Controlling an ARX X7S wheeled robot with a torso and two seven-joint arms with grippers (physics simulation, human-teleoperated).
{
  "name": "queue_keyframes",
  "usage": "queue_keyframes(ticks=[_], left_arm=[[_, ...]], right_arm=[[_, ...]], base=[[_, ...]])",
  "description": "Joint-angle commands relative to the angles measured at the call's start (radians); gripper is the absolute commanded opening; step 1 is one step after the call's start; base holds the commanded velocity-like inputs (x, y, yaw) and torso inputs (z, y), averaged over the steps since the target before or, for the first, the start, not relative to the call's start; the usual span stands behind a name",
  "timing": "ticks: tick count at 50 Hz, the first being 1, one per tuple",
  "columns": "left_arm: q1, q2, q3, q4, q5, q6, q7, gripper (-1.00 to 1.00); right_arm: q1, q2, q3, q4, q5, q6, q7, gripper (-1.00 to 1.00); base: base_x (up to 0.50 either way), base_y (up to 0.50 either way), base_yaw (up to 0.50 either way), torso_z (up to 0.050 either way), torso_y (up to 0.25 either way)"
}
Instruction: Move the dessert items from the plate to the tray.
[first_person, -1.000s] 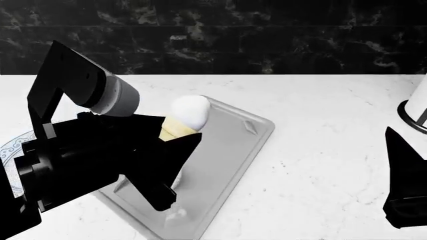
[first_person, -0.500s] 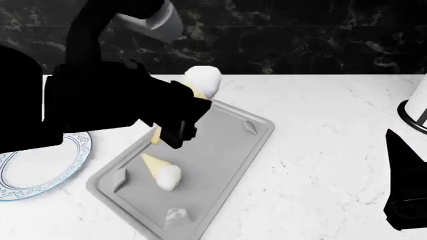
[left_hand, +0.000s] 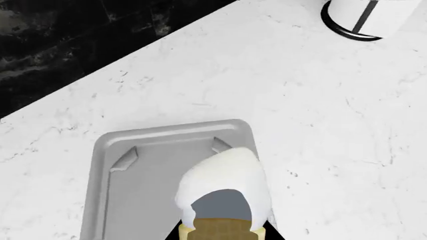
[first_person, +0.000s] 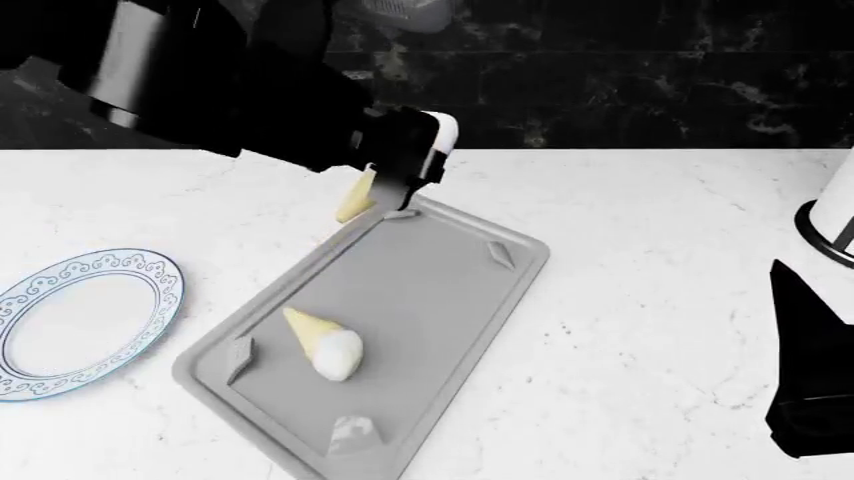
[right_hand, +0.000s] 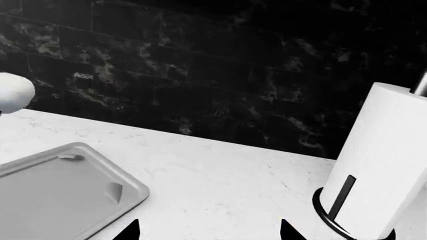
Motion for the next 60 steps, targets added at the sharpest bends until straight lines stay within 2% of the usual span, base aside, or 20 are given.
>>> queue_keyframes(ticks=[1,10,33,60], left_arm=[[-0.004,0.116,0.062,-0.178,0.122,-0.023,0.133,-1.00],[0.058,0.169,0.102,-0.242,0.196,0.011,0.226,-1.00],[0.149,0.243,0.176,-0.363,0.301,0.059,0.365,-1.00],[0.186,0.338,0.265,-0.526,0.411,0.082,0.515,-1.00]], right_arm=[[-0.008,-0.020,0.018,0.008,0.001,0.022,0.004,1.00],[-0.004,-0.008,0.017,0.007,0.005,0.011,0.003,1.00],[-0.013,-0.022,0.022,0.014,-0.005,0.029,0.002,1.00],[-0.022,-0.032,0.046,0.022,-0.001,0.051,-0.001,1.00]], base=[[0.00,0.00,0.00,0.000,0.000],[0.00,0.00,0.00,0.000,0.001],[0.00,0.00,0.00,0.000,0.000],[0.00,0.00,0.00,0.000,0.000]])
